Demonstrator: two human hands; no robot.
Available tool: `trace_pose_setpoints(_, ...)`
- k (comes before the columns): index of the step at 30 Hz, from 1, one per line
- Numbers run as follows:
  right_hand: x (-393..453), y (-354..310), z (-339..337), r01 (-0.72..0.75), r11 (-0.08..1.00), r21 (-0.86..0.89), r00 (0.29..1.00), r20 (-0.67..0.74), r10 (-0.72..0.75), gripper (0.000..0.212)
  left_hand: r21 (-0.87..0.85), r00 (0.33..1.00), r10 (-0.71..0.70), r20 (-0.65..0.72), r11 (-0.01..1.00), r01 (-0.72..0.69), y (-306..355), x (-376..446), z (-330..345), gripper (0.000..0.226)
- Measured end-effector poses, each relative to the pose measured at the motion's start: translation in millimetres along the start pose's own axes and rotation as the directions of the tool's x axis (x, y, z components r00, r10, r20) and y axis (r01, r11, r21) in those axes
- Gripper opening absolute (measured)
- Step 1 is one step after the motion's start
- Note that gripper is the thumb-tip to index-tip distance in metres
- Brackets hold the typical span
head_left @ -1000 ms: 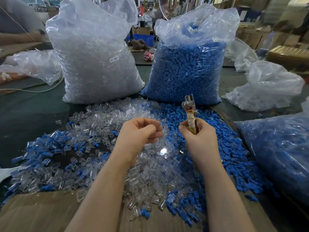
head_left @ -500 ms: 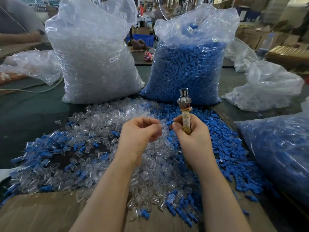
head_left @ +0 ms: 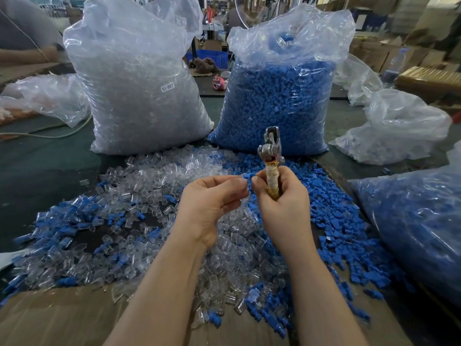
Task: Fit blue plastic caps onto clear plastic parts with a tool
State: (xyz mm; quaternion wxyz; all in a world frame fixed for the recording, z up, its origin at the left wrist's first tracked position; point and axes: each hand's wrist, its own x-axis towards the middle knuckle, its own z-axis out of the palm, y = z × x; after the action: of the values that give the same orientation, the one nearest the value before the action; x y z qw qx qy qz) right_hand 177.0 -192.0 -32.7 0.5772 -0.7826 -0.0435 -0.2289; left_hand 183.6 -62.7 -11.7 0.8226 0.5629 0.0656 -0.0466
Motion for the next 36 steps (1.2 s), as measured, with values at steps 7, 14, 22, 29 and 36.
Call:
trace_pose_setpoints(7, -1, 0, 4, -0.016, 0.999, -0.031, 0.999, -0.035, 0.014, 0.012, 0.089, 0.995, 0.096, -0.004, 0.991, -0.095, -1, -1, 2, 0.007)
trace_pose_setpoints(14, 1, 0, 2, -0.041, 0.999, -0.029, 0.999, 0.023, 0.042, 0.007, 0.217, 0.976, 0.216, -0.019, 0.954, -0.207, -3, -2, 3, 0.011)
trace_pose_setpoints(22, 2, -3, 1, -0.125, 0.992, -0.014, 0.989, 0.081, 0.126, 0.012, 0.359, 0.937, 0.344, -0.063, 0.884, -0.3, -8, 0, 3, 0.01)
trace_pose_setpoints(29, 5, -2, -6, -0.205, 0.979, 0.009, 0.963, 0.18, 0.2, 0.01, 0.435, 0.916, 0.395, -0.066, 0.838, -0.33, -10, 2, 2, 0.012)
trace_pose_setpoints(36, 5, 6, -26, -0.208, 0.966, -0.153, 0.874, 0.414, 0.253, 0.014, 0.3, 0.927, 0.371, -0.064, 0.893, -0.337, -6, 4, -3, 0.01)
